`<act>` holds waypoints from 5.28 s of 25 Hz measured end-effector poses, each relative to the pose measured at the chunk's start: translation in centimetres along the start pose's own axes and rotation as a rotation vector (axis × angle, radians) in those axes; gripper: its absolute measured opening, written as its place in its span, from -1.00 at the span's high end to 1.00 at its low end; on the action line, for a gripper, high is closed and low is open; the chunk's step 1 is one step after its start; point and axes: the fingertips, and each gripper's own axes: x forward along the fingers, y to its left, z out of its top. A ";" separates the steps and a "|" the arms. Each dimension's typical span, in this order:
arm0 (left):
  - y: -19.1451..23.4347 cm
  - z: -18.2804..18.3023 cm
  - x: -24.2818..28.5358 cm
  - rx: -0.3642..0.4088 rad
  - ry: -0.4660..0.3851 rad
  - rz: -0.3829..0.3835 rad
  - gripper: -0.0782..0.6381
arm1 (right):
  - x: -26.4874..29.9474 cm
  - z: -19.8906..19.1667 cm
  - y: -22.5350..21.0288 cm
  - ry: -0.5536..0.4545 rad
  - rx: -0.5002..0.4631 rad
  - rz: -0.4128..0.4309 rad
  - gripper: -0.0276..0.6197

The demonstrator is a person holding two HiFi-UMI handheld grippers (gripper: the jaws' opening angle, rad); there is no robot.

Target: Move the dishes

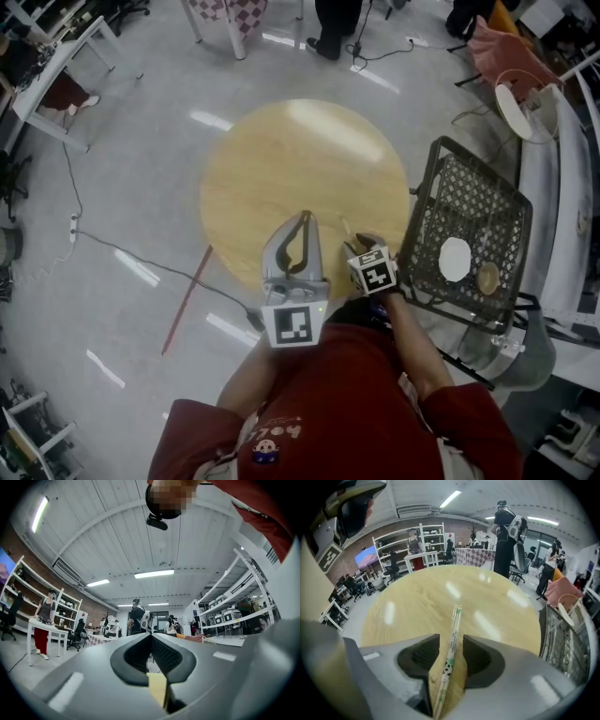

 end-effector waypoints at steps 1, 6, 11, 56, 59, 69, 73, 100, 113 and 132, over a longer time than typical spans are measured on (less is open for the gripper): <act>0.1 -0.1 -0.1 0.003 0.004 0.000 0.76 | 0.2 -0.2 0.0 0.004 0.000 0.000 0.46; 0.3 -0.3 -0.3 0.000 0.008 0.012 0.76 | 0.1 -0.5 0.0 -0.007 0.031 0.003 0.46; 0.4 -0.6 -0.4 -0.009 0.007 0.016 0.76 | 0.6 -0.7 -0.4 -0.020 0.046 -0.001 0.47; -3.7 -0.2 1.7 0.002 0.020 -0.085 0.76 | -7.2 5.8 -2.8 -0.259 0.107 -0.091 0.80; -4.7 0.3 2.1 0.000 0.016 -0.115 0.76 | -9.6 7.5 -3.4 -0.330 0.107 -0.117 0.80; -7.5 1.0 3.4 0.012 0.008 -0.180 0.76 | -19.6 12.7 -5.8 -0.694 0.108 -0.280 0.80; -8.6 1.4 4.0 0.013 0.002 -0.209 0.76 | -23.8 13.6 -6.3 -0.867 0.092 -0.365 0.80; -29.0 0.5 6.2 -0.064 0.018 -0.629 0.76 | -38.3 -1.2 -18.2 -0.962 0.322 -0.898 0.80; -41.9 -0.4 5.3 -0.107 0.040 -0.852 0.76 | -45.0 -11.7 -23.2 -0.899 0.452 -1.129 0.80; -58.7 -3.8 3.3 -0.129 0.102 -1.091 0.76 | -50.5 -26.0 -29.6 -0.790 0.643 -1.323 0.80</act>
